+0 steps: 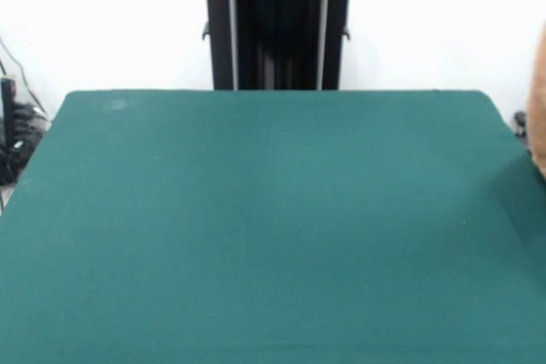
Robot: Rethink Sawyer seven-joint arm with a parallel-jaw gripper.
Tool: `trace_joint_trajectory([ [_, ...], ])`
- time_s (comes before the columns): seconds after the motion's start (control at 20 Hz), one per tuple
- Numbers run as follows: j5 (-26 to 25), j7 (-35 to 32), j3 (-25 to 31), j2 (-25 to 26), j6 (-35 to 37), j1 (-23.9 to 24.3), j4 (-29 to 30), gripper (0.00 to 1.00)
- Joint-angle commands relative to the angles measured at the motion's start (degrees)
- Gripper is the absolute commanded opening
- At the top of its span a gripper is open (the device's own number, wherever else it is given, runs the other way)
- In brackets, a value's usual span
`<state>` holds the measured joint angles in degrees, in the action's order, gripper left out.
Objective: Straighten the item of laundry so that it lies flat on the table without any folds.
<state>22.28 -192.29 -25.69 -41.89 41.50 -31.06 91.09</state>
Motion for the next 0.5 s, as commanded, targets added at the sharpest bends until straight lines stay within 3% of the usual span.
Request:
trace_joint_trajectory([
  [0.05, -10.2, 26.2, 9.5, -5.3, -6.1, 10.9, 13.8, 0.00],
  [0.2, -13.8, 27.8, 12.7, -6.1, -9.2, 15.2, 16.0, 0.00],
  [0.5, -23.0, 27.9, 12.9, -6.1, -13.4, 18.0, 18.1, 0.00],
])
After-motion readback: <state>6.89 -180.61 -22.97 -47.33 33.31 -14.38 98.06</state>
